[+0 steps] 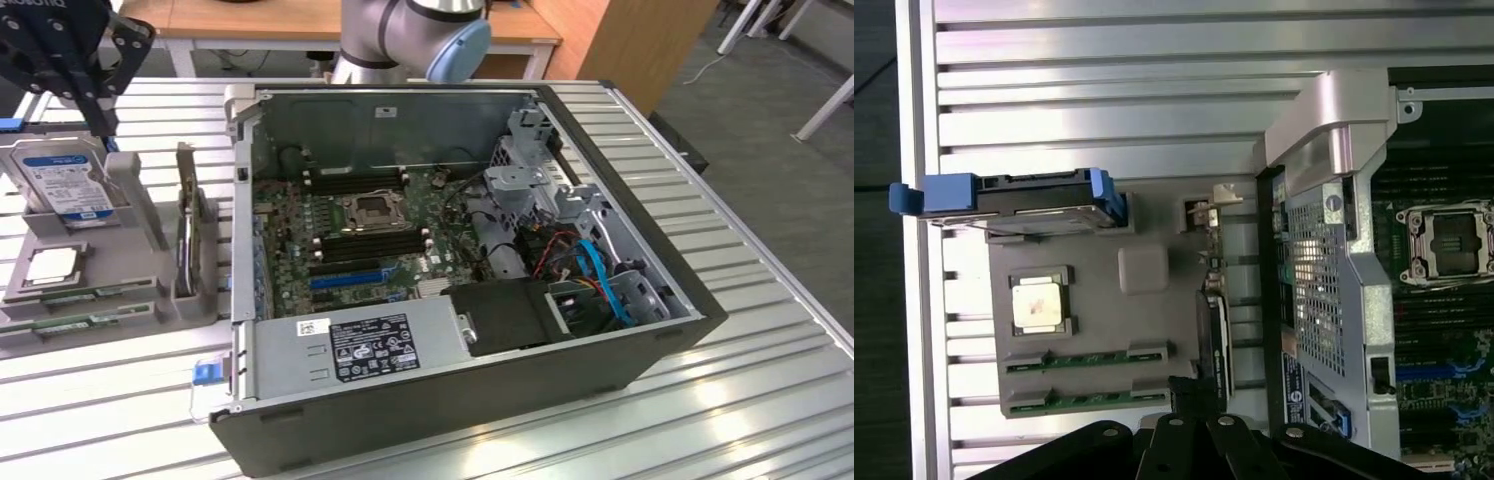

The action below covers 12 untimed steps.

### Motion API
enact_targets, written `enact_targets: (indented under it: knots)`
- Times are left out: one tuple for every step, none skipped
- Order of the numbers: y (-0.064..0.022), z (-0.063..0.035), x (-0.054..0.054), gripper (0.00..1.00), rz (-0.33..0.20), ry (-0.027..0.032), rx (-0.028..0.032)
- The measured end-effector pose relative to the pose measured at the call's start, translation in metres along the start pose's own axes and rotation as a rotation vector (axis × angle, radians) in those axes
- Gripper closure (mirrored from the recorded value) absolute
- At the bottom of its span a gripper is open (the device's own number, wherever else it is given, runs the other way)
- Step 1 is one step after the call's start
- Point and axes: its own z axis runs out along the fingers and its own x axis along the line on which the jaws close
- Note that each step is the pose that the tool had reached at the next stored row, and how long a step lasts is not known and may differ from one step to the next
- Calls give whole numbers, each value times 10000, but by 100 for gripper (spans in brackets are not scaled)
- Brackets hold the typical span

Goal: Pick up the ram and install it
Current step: 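Reach for the ram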

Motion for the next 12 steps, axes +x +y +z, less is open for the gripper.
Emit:
enact_targets:
  knots:
    - [-2,0,20,90,0,0,0]
    - [-3,0,39,90,0,0,0]
    - [-4,0,59,90,0,0,0]
    - [-6,0,77,90,0,0,0]
    - [-7,0,96,90,0,0,0]
    - [-8,0,116,90,1,1,0]
    - [-10,0,137,90,-1,0,0]
    - [-12,0,157,90,0,0,-1]
    - [-14,0,177,90,-1,0,0]
    - [-15,0,197,90,-1,0,0]
    - [-16,0,217,90,0,0,0]
    - [-18,0,235,90,0,0,0]
